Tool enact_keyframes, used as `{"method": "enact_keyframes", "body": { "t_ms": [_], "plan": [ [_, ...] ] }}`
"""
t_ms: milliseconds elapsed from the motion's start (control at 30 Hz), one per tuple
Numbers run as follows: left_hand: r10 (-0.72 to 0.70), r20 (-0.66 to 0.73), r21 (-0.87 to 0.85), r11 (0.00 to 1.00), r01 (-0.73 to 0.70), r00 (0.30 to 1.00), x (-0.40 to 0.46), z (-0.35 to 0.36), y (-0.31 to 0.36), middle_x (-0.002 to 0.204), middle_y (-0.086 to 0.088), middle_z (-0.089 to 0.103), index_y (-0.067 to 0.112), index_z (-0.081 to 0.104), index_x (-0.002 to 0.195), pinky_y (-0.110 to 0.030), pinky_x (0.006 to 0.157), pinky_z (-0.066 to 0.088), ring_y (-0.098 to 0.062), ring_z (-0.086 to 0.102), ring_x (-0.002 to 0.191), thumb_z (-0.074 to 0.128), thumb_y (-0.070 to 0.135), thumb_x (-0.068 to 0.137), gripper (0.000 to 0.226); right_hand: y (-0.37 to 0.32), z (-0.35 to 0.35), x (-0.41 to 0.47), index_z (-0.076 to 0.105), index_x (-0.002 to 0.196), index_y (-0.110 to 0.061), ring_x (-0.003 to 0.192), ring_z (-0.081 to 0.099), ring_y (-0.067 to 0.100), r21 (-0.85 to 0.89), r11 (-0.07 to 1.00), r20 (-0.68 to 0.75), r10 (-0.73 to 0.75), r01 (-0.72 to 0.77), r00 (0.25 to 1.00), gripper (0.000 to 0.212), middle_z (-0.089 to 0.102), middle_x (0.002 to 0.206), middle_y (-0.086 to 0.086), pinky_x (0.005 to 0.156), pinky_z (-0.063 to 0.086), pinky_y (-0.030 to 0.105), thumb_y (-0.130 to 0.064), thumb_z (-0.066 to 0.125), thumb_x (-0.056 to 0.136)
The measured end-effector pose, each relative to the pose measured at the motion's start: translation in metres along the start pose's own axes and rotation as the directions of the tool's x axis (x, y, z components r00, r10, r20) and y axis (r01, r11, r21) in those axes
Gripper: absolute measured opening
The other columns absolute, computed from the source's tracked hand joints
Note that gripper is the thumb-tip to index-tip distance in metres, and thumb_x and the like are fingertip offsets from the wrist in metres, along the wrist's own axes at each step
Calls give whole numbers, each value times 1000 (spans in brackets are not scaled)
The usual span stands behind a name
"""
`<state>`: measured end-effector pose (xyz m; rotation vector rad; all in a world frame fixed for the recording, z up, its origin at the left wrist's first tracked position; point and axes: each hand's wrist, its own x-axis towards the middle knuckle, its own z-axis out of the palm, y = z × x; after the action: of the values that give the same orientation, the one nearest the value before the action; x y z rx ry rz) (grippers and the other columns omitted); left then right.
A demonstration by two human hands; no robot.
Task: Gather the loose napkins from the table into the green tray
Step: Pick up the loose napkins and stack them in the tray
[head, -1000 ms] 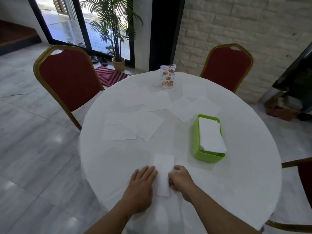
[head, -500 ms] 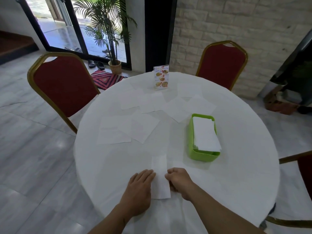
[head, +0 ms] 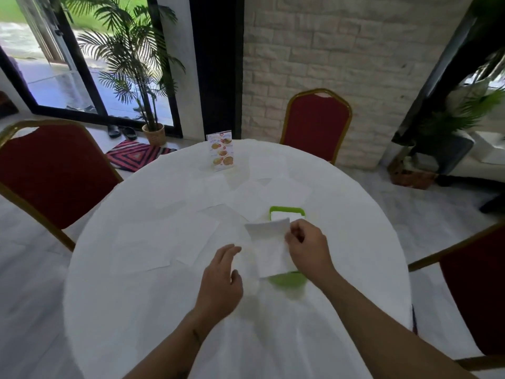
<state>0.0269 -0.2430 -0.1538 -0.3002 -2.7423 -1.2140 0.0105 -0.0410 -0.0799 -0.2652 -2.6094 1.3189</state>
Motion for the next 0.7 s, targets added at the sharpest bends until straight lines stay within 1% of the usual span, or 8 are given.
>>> {"method": "enact_keyframes", "body": {
  "t_ms": [67,100,167,267,400,567,633,700],
  "plan": [
    [20,67,18,1000,-21,998,23,6,19,138,4,47,18,51,131,-22,104,35,-12,47,125,50,3,79,53,14,-10,21,62,85,-18,74,59,14,-22,988,-12,152,-153,988,12,63,77,-5,60,41,21,-9,55,86],
    [28,114,37,999,-32,993,33,11,27,139,3,46,18,49,132,-28,105,38,-15,47,125,49,6,80,54,22,-13,28,63,92,-18,82,62,20,-46,974,-6,221,-221,975,15,65,84,-1,64,43,26,-9,53,85],
    [28,213,78,996,-46,977,48,20,42,142,3,43,20,44,137,-36,106,39,-18,47,125,48,12,83,55,36,-17,35,61,103,-18,89,62,26,-85,941,15,331,-329,943,24,65,97,5,68,43,28,-9,53,82],
    [-14,317,132,991,-30,948,61,36,55,147,3,37,21,35,142,-41,108,38,-21,45,129,47,19,86,58,45,-18,40,55,108,-17,87,60,27,-100,919,34,387,-382,921,31,62,98,8,66,44,29,-9,53,78],
    [-57,378,180,984,-13,924,67,52,60,154,1,29,18,28,147,-40,112,33,-21,36,136,48,27,90,61,45,-12,46,48,105,-20,88,59,27,-22,891,27,453,-453,891,34,56,96,3,70,49,33,-8,54,74],
    [-61,371,193,981,-13,927,71,67,58,159,3,18,22,24,149,-39,117,26,-19,25,143,51,35,90,66,51,-8,51,52,101,-22,85,62,24,70,910,-17,411,-409,911,25,64,97,7,75,55,38,-9,52,80],
    [-65,387,195,981,-12,920,69,71,56,160,5,13,25,21,149,-39,119,23,-18,18,145,55,45,85,75,54,-9,51,54,100,-23,84,62,22,21,926,1,377,-377,926,19,65,97,5,76,55,37,-13,53,84],
    [-50,415,199,979,-37,909,67,73,53,160,6,10,27,20,149,-42,118,24,-18,16,145,57,56,80,84,57,-11,46,56,103,-22,91,59,19,-134,948,32,296,-290,955,17,61,105,1,77,51,34,-17,54,87]
  ]
}}
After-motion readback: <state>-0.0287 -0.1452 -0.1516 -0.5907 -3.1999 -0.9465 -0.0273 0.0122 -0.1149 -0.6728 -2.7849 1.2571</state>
